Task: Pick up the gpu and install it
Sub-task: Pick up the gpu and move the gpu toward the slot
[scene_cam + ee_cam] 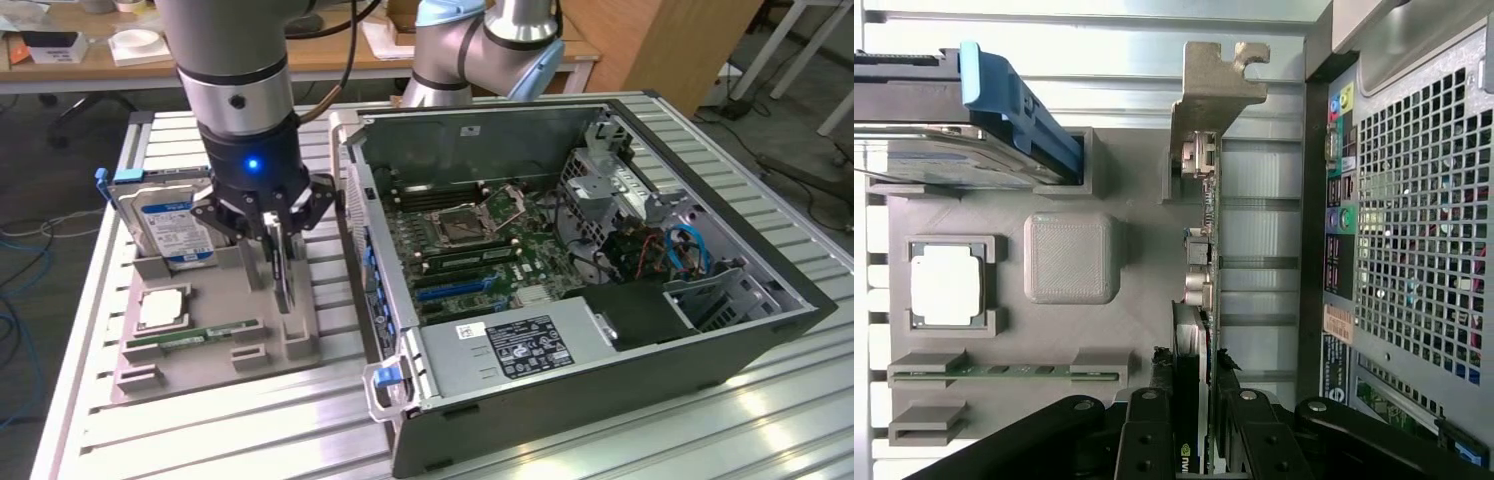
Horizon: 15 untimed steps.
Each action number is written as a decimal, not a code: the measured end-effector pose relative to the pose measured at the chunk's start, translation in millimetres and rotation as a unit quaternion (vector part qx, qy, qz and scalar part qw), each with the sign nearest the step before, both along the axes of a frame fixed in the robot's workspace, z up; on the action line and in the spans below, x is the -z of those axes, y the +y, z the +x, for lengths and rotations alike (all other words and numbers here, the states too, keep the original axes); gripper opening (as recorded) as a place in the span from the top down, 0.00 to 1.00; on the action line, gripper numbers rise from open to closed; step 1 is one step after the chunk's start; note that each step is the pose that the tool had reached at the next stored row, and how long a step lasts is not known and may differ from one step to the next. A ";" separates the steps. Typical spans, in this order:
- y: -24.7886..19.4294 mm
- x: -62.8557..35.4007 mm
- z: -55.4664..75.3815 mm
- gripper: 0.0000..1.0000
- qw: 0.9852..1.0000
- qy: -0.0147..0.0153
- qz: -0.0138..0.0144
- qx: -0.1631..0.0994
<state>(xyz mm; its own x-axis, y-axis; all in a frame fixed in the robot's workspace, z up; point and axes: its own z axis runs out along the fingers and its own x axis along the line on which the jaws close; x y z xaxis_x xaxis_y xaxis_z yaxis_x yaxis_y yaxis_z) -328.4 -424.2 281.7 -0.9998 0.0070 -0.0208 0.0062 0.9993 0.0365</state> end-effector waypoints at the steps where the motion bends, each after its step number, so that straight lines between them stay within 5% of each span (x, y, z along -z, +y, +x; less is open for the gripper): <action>1: 0.0 -0.3 0.0 0.74 1.000 0.000 0.000 0.000; 15: 0.0 -3.4 0.0 0.74 1.000 0.000 0.000 0.000</action>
<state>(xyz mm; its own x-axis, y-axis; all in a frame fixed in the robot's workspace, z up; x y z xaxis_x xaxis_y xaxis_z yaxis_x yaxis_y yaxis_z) -328.4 -424.3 285.1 -0.9998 0.0070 -0.0206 0.0062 0.9993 0.0363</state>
